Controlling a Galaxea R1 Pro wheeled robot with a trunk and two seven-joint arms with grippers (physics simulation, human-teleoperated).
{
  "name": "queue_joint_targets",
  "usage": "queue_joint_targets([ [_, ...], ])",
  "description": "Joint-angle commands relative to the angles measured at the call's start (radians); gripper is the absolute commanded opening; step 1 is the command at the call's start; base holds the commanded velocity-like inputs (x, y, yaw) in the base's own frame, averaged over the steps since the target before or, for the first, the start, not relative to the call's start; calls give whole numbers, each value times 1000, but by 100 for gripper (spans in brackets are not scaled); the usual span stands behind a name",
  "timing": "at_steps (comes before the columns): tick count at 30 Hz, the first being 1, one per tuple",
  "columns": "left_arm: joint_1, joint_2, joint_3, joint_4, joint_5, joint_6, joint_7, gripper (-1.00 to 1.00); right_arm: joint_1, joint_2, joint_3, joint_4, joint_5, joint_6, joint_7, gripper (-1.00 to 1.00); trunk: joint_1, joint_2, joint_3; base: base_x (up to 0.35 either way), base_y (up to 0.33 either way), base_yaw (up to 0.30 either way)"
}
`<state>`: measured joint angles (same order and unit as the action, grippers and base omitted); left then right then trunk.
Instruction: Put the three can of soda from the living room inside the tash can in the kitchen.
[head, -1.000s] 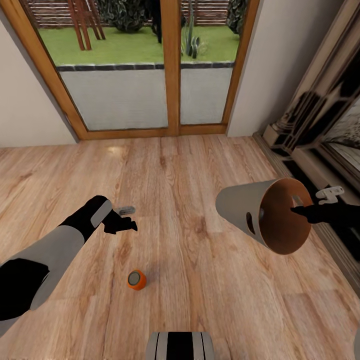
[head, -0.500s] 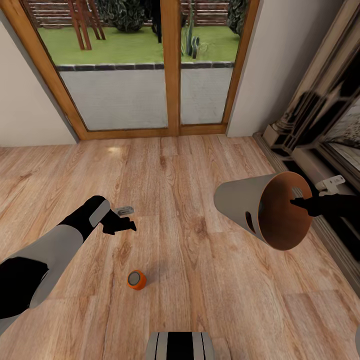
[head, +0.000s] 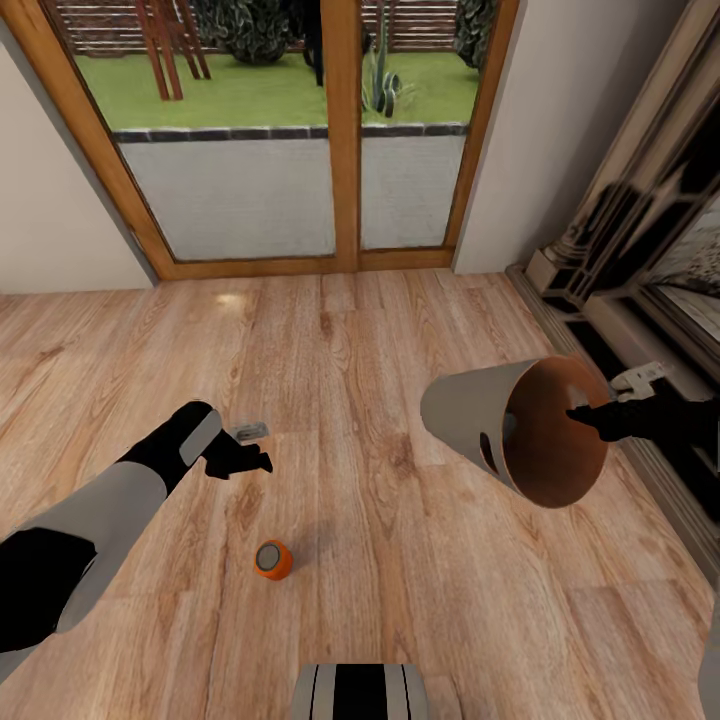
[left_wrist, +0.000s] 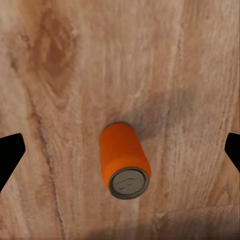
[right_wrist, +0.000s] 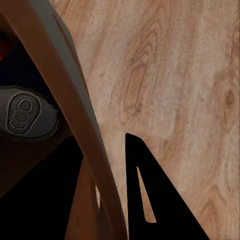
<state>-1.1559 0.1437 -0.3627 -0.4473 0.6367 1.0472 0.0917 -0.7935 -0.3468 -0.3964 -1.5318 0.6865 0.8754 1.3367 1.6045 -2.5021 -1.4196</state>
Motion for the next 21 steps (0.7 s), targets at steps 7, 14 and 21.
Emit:
queue_joint_targets([
  [7,199,0,0,-2,0,0,1,100,0,2,7,30,-1,107,3,-100,0,0,0,0,0,0],
  [14,200,-1,-3,-1,-1,0,5,100,0,0,6,30,-2,106,3,-100,0,0,0,0,0,0],
  [21,200,-1,-4,1,-3,0,4,100,0,0,6,30,-1,106,2,-100,0,0,0,0,0,0],
])
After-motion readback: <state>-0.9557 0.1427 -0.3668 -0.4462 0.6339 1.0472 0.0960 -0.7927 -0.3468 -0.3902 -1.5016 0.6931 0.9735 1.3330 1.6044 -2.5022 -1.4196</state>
